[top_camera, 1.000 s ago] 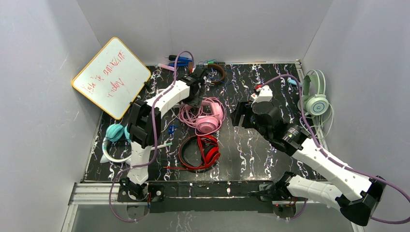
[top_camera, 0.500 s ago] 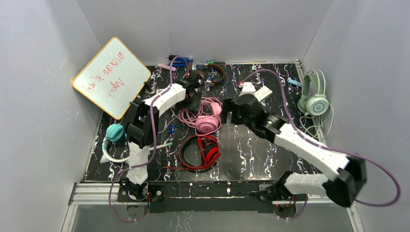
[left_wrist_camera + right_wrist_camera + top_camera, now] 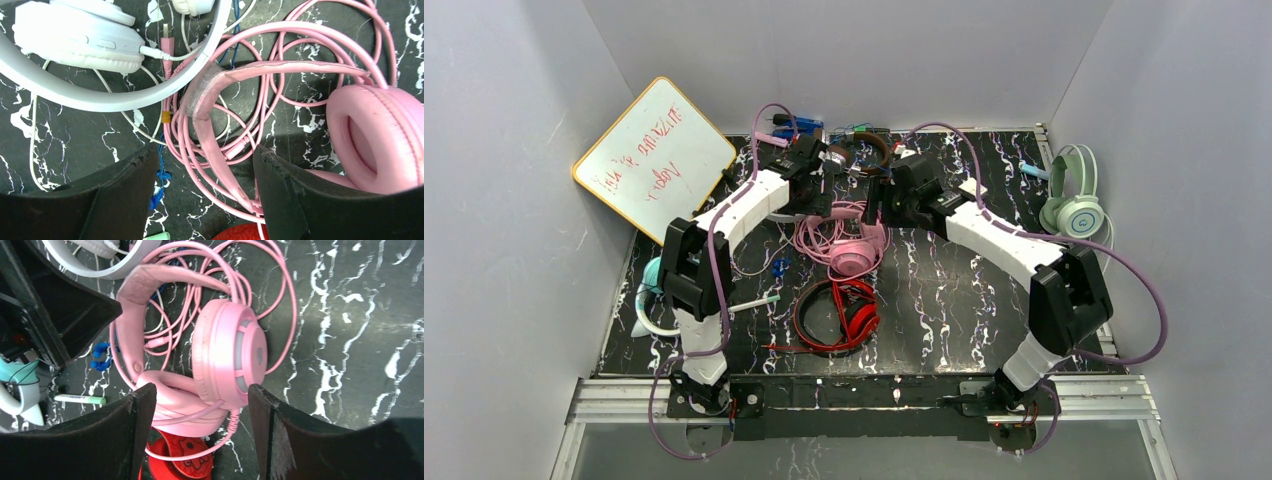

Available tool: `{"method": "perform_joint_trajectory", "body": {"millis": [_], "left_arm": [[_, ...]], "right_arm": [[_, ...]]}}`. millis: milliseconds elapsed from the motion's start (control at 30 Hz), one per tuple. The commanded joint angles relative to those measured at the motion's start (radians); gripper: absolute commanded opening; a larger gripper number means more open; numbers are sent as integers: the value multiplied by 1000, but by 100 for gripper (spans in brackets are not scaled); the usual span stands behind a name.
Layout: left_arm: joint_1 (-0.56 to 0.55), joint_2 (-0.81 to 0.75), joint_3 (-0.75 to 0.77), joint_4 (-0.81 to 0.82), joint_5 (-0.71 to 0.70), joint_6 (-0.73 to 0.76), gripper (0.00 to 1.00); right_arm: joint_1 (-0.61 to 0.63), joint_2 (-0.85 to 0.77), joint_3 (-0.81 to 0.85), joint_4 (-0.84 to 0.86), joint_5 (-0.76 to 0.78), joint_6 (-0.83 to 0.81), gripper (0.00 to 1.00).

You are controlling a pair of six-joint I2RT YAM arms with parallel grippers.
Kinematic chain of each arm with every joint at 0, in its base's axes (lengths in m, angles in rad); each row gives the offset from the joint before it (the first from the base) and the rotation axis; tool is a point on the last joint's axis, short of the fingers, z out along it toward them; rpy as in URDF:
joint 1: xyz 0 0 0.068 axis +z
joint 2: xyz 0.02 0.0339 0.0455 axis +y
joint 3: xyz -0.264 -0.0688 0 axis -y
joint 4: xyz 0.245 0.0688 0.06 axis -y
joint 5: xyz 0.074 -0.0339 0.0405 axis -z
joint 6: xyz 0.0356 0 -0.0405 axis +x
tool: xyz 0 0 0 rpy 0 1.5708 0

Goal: Wrap the headphones
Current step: Pick up the headphones from the center of the board.

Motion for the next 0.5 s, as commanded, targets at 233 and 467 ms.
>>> {"method": "perform_joint_trajectory", "body": {"millis": [233,467], "left_arm": [[22,-37,-25,-19,32,5,68],[24,-9,-7,-23,42,27,68]], "right_arm": [[-64,-5,-63,44,-186,67,58],[-99,-33,-192,34,-215,25,52]]}}
